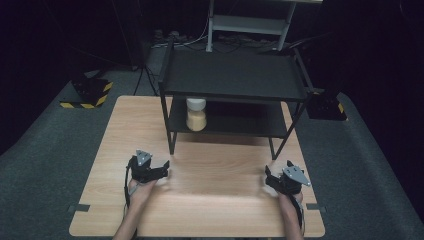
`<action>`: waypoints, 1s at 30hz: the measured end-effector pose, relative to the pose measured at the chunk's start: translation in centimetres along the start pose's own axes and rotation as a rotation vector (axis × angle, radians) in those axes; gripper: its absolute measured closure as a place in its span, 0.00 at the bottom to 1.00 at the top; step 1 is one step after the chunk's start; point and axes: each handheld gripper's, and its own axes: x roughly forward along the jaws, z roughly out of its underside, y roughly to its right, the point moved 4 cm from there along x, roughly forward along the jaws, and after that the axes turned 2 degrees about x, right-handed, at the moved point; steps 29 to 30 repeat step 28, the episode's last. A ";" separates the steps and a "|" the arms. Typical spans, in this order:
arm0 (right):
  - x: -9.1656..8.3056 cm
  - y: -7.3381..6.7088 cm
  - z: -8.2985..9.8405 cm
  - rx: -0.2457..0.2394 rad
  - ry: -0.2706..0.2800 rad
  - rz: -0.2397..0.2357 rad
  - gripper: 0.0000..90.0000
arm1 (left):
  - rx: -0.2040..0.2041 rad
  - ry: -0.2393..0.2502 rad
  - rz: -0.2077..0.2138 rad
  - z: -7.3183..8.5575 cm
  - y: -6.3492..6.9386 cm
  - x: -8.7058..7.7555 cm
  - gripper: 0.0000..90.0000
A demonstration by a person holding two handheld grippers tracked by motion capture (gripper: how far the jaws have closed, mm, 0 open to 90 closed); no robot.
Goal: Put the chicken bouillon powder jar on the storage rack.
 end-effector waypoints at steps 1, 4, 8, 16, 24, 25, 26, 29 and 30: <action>0.0 0.0 0.0 -0.001 0.000 0.000 0.13 | 0.000 0.000 0.000 0.0 0.0 0.0 0.04; 0.0 0.0 0.0 -0.004 0.000 -0.001 0.13 | -0.002 0.000 0.002 0.0 0.0 0.0 0.04; 0.0 0.0 0.0 -0.004 -0.001 -0.001 0.13 | -0.003 0.000 0.002 0.0 0.0 0.0 0.04; 0.0 0.0 0.0 -0.007 -0.001 -0.004 0.13 | -0.009 0.003 0.001 0.0 0.0 0.0 0.04; 0.0 0.0 0.0 -0.008 -0.001 -0.006 0.13 | -0.010 0.002 0.001 0.0 0.0 0.0 0.05; 0.0 0.0 0.0 -0.009 0.000 -0.006 0.13 | -0.010 0.003 0.000 0.0 0.0 0.0 0.05; 0.0 0.0 0.0 -0.009 -0.001 -0.006 0.13 | -0.011 0.003 0.000 0.0 0.0 0.0 0.05; 0.0 0.0 0.0 -0.009 -0.001 -0.007 0.13 | -0.011 0.003 0.000 0.0 0.0 0.0 0.05; 0.0 0.0 0.0 -0.009 -0.001 -0.007 0.13 | -0.011 0.003 0.000 0.0 0.0 0.0 0.05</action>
